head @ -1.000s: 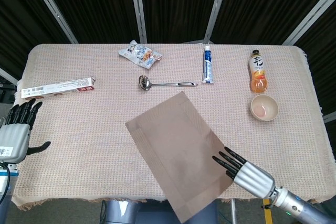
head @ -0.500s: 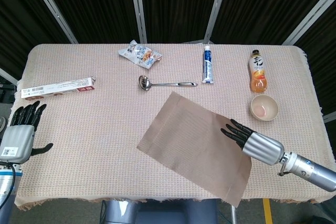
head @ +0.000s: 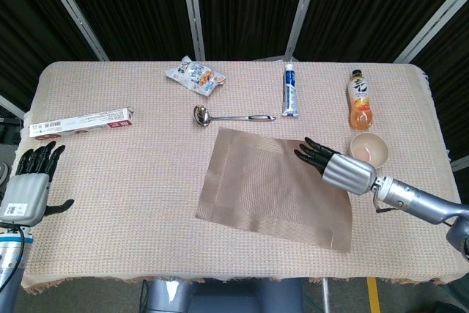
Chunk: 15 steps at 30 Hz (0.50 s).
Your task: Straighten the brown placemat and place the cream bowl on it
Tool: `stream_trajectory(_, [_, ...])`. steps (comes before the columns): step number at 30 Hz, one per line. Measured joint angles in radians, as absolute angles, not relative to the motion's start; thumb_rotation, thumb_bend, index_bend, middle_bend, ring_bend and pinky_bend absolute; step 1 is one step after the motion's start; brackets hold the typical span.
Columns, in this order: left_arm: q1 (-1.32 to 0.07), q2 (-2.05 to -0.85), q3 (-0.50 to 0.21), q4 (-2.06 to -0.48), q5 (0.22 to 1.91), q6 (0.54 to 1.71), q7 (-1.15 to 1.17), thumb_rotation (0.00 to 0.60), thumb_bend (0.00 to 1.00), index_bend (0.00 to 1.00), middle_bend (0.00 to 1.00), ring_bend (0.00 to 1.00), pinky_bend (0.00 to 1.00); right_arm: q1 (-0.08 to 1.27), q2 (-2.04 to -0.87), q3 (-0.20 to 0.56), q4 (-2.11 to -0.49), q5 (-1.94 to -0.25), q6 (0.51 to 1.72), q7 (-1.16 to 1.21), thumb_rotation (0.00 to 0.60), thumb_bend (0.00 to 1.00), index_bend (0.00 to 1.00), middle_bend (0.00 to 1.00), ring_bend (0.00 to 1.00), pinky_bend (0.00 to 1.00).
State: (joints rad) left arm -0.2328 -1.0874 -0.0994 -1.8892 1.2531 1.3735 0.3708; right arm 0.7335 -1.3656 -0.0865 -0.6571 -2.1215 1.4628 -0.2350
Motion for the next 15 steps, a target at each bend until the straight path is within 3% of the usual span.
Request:
stream_trajectory(2, [-0.235,-1.089,-0.098,-1.885,1.258,1.371,0.371,0.600,0.00,0.00,0.00,0.00,0.00,0.730,-1.378,-0.074,-0.643,-2.090,1.458,-0.223,0.600,0.00,0.00,0.00,0.00,0.00])
stream_trajectory(9, [-0.240,-1.089,-0.087,-1.872,1.297,1.359,0.342,0.600,0.00,0.00,0.00,0.00,0.00,0.656,-1.390,-0.001,-0.690,-1.921,1.487,-0.177,0.600,0.00,0.00,0.00,0.00,0.00])
stream_trajectory(15, [-0.244,-1.090,-0.068,-1.854,1.394,1.358,0.287,0.600,0.00,0.00,0.00,0.00,0.00,0.556,-1.335,0.048,-0.920,-1.767,1.500,-0.142,0.600,0.00,0.00,0.00,0.00,0.00])
